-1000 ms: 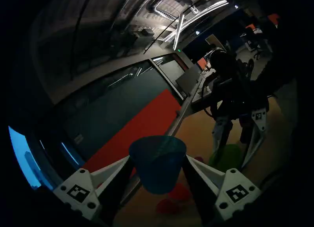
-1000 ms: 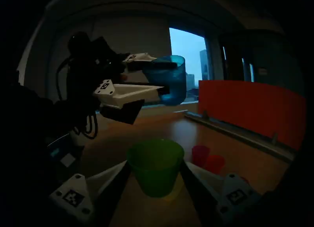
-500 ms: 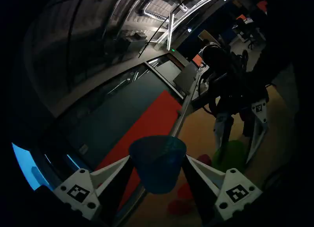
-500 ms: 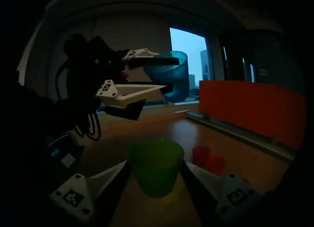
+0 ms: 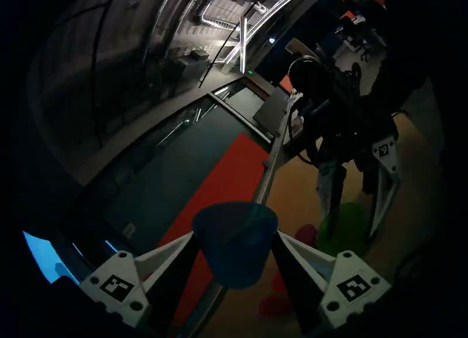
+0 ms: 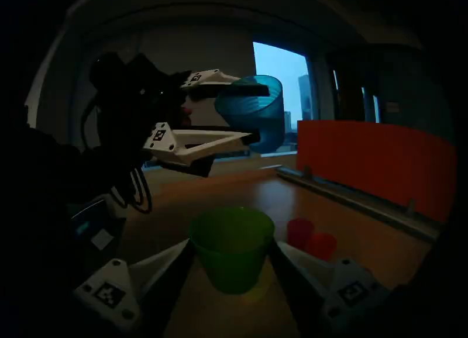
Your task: Pour water
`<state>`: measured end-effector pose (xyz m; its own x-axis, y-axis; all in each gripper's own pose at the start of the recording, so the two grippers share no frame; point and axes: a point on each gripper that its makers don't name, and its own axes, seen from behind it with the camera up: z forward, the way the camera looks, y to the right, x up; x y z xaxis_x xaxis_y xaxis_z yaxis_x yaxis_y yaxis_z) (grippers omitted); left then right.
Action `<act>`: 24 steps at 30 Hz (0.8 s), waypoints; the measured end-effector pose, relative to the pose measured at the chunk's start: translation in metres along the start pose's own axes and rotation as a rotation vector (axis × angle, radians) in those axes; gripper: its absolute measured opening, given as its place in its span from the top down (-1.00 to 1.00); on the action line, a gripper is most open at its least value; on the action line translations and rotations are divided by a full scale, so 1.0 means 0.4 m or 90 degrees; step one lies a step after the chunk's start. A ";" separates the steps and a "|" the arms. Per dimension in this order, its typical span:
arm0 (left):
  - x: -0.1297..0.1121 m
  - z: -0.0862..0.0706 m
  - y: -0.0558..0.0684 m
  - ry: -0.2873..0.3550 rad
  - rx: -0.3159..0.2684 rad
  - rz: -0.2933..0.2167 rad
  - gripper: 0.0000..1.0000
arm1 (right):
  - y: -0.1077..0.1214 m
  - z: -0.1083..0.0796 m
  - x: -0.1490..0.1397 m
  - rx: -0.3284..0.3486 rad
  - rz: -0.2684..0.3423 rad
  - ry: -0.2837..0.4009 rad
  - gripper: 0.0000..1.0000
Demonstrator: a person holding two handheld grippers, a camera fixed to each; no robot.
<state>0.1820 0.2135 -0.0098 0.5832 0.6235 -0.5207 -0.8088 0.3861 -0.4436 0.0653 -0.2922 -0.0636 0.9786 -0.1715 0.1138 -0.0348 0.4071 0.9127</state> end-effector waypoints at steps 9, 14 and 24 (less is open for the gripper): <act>0.002 0.003 -0.002 0.001 0.001 0.029 -0.67 | -0.001 0.004 0.004 0.002 -0.001 0.001 -0.98; 0.001 0.004 -0.005 0.000 0.004 0.046 -0.67 | -0.001 0.002 0.007 0.002 0.001 0.002 -0.98; 0.006 0.005 -0.009 0.002 0.004 0.078 -0.67 | 0.006 -0.002 0.009 -0.001 0.005 0.005 -0.98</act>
<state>0.1863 0.2151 -0.0079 0.4801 0.6639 -0.5734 -0.8745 0.3110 -0.3721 0.0689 -0.2910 -0.0615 0.9798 -0.1616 0.1176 -0.0418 0.4100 0.9111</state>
